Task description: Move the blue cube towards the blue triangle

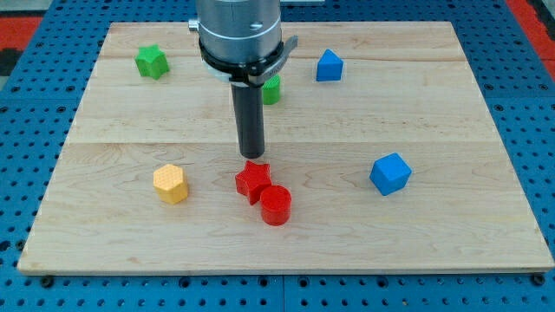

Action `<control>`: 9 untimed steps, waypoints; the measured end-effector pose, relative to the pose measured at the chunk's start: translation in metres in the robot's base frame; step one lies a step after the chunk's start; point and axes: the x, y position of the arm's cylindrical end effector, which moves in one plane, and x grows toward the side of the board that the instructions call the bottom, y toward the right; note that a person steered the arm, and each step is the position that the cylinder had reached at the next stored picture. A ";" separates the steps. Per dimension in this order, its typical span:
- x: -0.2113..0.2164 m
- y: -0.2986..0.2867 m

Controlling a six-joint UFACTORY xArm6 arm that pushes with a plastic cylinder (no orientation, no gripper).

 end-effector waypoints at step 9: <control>0.067 0.174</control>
